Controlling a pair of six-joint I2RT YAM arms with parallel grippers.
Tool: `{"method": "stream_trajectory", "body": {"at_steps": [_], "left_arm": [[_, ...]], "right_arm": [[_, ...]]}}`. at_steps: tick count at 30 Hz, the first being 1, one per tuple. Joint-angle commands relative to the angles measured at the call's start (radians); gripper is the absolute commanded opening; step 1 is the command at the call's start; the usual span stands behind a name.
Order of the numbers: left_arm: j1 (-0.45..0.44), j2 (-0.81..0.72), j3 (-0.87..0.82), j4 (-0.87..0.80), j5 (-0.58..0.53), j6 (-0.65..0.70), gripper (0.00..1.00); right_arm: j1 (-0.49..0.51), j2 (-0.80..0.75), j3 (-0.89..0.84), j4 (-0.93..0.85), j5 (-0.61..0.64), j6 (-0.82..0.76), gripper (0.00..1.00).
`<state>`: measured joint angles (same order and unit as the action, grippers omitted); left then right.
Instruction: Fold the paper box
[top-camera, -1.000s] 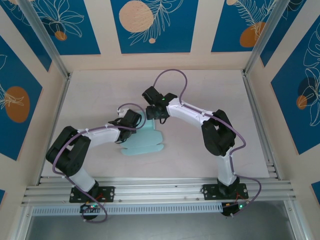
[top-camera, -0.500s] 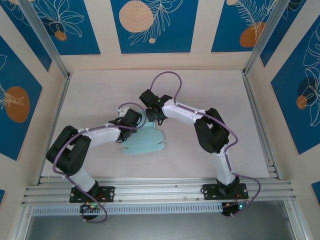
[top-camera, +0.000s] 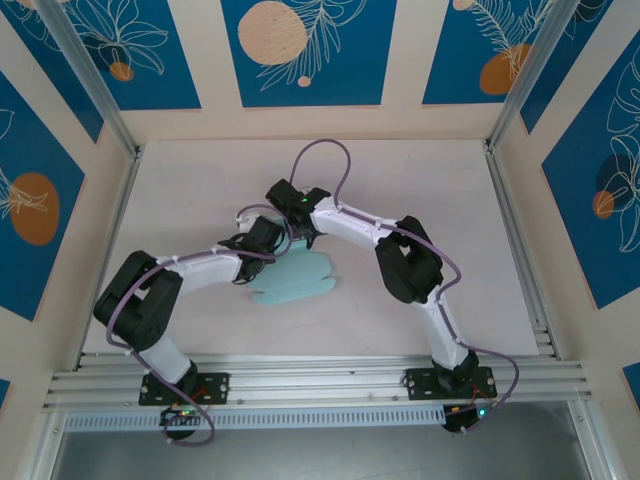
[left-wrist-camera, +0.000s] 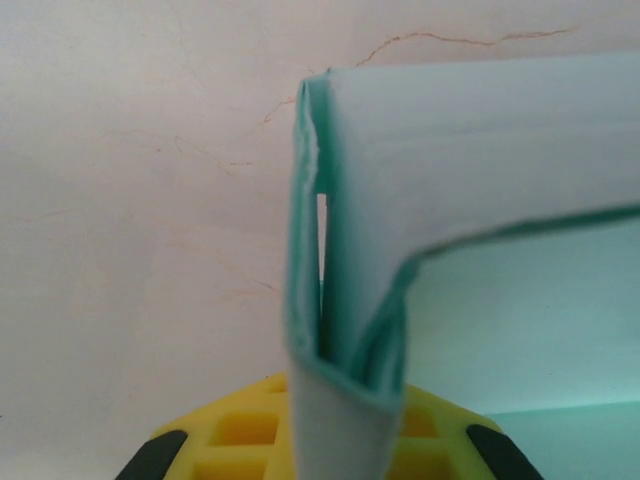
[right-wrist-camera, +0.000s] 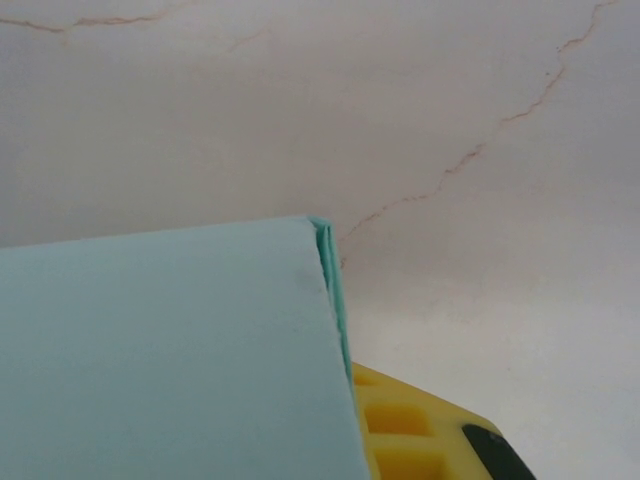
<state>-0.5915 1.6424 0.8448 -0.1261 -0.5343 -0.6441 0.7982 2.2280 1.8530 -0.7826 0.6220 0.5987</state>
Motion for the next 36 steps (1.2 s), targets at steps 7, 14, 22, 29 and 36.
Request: {"method": "stream_trajectory", "body": {"at_steps": [7,14,22,29,36], "left_arm": [[0.008,0.024,0.021,-0.054,-0.049,0.023,0.09],[0.008,-0.069,0.047,-0.037,0.159,0.083,0.60],[0.033,-0.269,-0.014,-0.020,0.246,0.080,0.85],[0.164,-0.385,-0.068,0.003,0.378,0.092,0.90],[0.241,-0.349,-0.100,0.043,0.472,0.086,0.89]], "right_arm": [[-0.036,0.039,-0.067,-0.113,0.101,-0.007,0.00],[-0.037,0.009,0.001,-0.178,-0.018,-0.099,0.00],[-0.064,-0.035,-0.013,-0.210,-0.144,-0.251,0.00],[-0.078,-0.013,0.000,-0.277,-0.306,-0.506,0.03],[-0.108,0.096,0.135,-0.424,-0.363,-0.623,0.07]]}}
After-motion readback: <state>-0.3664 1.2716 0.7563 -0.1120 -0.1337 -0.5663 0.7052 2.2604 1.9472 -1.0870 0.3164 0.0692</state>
